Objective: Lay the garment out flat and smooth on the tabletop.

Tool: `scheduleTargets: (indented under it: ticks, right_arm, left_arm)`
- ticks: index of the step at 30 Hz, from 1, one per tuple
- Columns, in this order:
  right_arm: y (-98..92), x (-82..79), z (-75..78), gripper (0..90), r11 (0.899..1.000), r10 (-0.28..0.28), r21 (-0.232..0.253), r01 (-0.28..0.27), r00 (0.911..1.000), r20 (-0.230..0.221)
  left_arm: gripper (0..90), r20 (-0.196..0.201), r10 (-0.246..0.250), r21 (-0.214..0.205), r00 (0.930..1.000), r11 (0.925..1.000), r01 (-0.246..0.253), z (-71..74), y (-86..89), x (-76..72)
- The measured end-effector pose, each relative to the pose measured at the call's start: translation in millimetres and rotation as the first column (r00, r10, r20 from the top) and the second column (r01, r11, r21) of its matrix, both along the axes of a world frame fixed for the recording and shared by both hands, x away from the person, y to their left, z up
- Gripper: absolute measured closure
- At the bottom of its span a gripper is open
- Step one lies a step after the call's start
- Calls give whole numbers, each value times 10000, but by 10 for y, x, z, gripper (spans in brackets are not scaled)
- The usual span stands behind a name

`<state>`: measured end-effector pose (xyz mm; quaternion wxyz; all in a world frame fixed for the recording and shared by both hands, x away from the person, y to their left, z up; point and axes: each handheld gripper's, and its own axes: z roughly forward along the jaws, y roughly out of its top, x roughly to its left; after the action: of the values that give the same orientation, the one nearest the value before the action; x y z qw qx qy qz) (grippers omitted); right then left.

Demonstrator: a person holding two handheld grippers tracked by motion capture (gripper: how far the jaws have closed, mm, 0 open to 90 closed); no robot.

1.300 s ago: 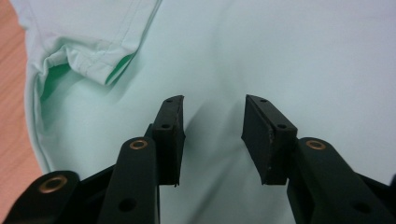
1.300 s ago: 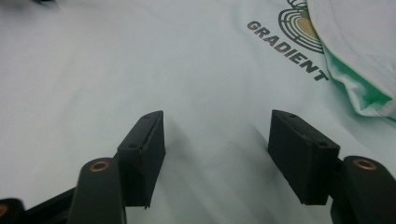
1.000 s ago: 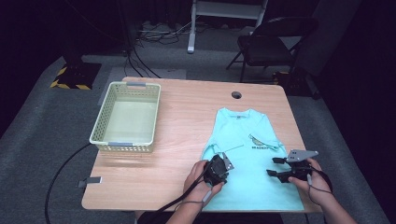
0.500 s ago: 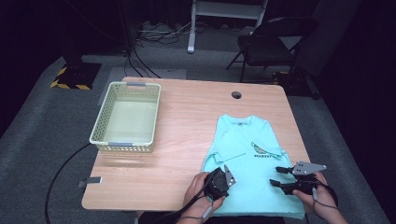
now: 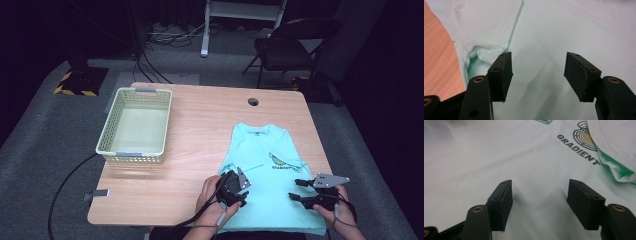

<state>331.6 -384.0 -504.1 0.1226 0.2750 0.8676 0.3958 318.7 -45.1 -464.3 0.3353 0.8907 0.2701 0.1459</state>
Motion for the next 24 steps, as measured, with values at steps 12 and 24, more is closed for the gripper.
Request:
scheduleTargets:
  ticks: [12,24]
  right_arm:
    - [1,-2,-1,375,10000,2,2,-2,10000,12]
    - [3,-3,-2,396,9999,133,5,-133,9999,35]
  left_arm:
    - [407,97,-80,-460,9999,9989,85,195,-54,238]
    - [424,-25,-247,-459,9997,9986,246,250,-284,549]
